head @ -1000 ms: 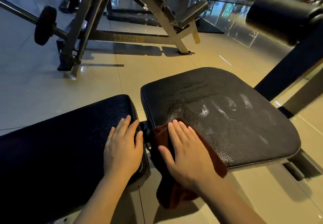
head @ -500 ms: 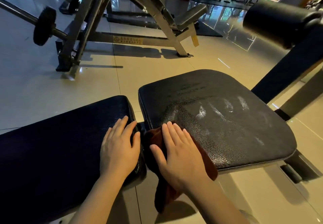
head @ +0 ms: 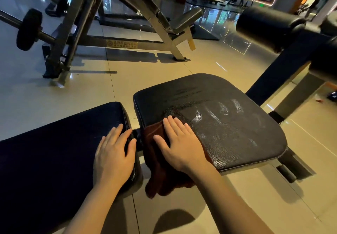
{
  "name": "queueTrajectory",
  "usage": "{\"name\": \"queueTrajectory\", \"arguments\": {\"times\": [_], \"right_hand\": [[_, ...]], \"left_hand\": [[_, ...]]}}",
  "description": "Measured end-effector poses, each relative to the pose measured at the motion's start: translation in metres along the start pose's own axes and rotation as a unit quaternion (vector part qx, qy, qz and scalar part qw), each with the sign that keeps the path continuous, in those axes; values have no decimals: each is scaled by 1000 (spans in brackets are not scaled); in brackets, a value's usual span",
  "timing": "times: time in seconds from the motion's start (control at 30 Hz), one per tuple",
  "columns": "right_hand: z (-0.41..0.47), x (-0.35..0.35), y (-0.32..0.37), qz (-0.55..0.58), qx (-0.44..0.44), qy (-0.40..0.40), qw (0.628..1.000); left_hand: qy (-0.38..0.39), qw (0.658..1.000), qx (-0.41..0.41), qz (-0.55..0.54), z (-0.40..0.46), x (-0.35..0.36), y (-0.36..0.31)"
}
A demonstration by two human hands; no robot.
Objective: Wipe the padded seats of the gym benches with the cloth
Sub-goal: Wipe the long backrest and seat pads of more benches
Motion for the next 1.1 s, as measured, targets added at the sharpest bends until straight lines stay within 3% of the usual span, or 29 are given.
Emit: {"name": "queueTrajectory", "arguments": {"times": [0.33, 0.43, 0.6, 0.73, 0.87, 1.1], "right_hand": [[53, -33, -133, -69, 199, -37, 977], [57, -26, -104, -80, 173, -50, 981], [35, -1, -1, -55, 25, -9, 998], [-18, 1, 36, -27, -43, 9, 999], [-38, -8, 15, -10, -14, -5, 1000], [33, -21, -88, -55, 115, -24, 992]], "left_hand": [[-33, 999, 2, -5, 0, 5, 2], [-39, 999, -2, -7, 3, 6, 1], [-36, 999, -12, -11, 4, 1, -1], [-33, 999, -17, -16, 1, -1, -1], [-39, 999, -12, -7, 1, 3, -1], [-43, 998, -1, 45, 2, 7, -4]]}}
Point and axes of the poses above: each hand's wrist, its own z-axis towards the middle knuckle, its own x-axis out of the palm, y = z × x, the point moved 7 cm from there along z, towards the middle knuckle, and after that the axes turned 8 degrees about -y, right-handed, at the moved point
